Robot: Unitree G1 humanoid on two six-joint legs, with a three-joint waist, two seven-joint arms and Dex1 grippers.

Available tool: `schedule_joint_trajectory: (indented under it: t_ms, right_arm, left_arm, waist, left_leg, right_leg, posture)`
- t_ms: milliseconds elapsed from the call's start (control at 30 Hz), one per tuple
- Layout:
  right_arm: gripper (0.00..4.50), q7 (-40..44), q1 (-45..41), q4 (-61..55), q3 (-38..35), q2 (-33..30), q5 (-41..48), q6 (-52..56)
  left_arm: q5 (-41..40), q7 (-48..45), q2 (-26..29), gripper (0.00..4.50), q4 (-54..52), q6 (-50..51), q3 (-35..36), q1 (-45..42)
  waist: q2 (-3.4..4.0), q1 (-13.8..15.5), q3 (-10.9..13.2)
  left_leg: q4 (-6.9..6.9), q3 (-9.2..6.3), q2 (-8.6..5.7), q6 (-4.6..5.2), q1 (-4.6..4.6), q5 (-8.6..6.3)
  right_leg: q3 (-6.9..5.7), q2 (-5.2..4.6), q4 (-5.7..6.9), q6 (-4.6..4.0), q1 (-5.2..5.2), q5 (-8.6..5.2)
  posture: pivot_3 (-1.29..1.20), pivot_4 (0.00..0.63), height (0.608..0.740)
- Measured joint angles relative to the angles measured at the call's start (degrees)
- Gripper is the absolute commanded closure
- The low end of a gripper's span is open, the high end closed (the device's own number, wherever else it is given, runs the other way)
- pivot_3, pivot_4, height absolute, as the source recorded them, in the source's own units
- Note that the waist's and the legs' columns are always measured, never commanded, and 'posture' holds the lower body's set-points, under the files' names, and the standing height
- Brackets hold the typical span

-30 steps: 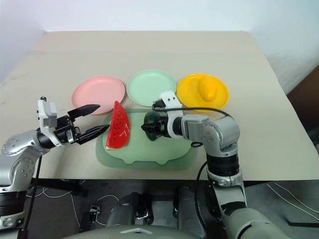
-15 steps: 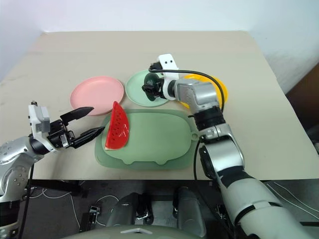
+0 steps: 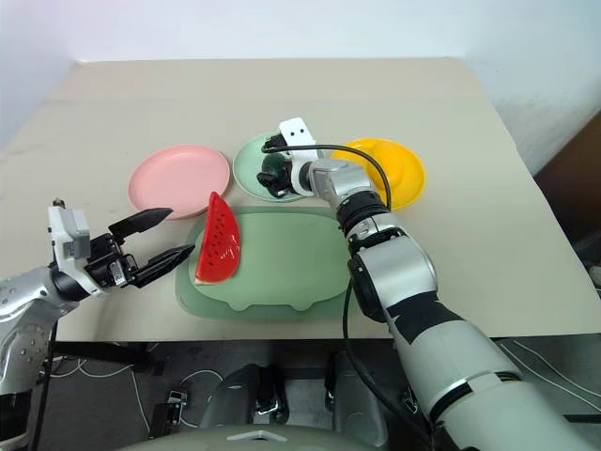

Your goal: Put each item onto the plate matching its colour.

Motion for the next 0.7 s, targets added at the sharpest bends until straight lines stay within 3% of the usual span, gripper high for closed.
schedule_joint_trajectory:
  t_ms: [167,300,400,533,700]
  right_arm:
    - [0.02,2.0,-1.5,-2.1,-0.7,-1.4,0.0,1.4]
    - [0.02,6.5,1.8,-17.1,-0.7,-5.2,1.3,7.4]
    - [0.02,8.8,10.2,-34.7,-0.7,-7.6,3.9,13.5]
    - [0.02,10.0,29.3,-61.6,-1.9,-9.1,11.1,20.8]
    - [0.02,7.2,35.2,-74.3,-3.1,-10.1,15.1,28.0]
  left_arm:
    - [0.0,-0.1,0.0,0.0,0.2,-0.3,0.0,-0.2]
    - [0.0,-0.6,0.0,0.0,1.2,-0.4,-0.3,-1.5]
    - [0.1,-1.0,0.0,0.0,2.1,-0.8,-0.5,-2.4]
    - [0.4,-1.0,-1.2,0.0,3.8,-1.1,-1.3,-3.5]
    - [0.5,-1.1,-1.6,0.0,3.7,-1.1,-2.3,-3.4]
  waist:
    - [0.0,0.0,0.0]
    - [-0.02,0.2,0.0]
    - [-0.06,0.2,0.0]
    - [-0.06,0.7,-0.1]
    - [-0.06,0.1,-0.1]
  left_leg:
    - [0.0,-0.02,0.0,0.0,0.0,0.0]
    - [0.03,-0.08,-0.01,0.0,0.0,0.0]
    - [0.03,-0.14,-0.01,0.0,0.02,0.0]
    - [0.02,-0.18,-0.01,-0.01,0.03,0.0]
    - [0.06,-0.15,0.01,-0.13,0.11,0.07]
  right_leg:
    - [0.0,-0.01,0.02,0.0,-0.01,0.0]
    - [0.0,-0.04,0.02,0.0,0.02,0.0]
    - [-0.02,-0.05,0.03,0.0,0.06,0.0]
    - [-0.05,-0.04,0.02,0.0,0.09,0.0]
    - [-0.03,-0.04,0.04,-0.02,0.12,0.01]
  posture:
    - [0.0,0.15,0.696]
    - [0.0,0.15,0.696]
    - [0.0,0.15,0.696]
    - [0.0,0.15,0.696]
    - [0.0,0.15,0.696]
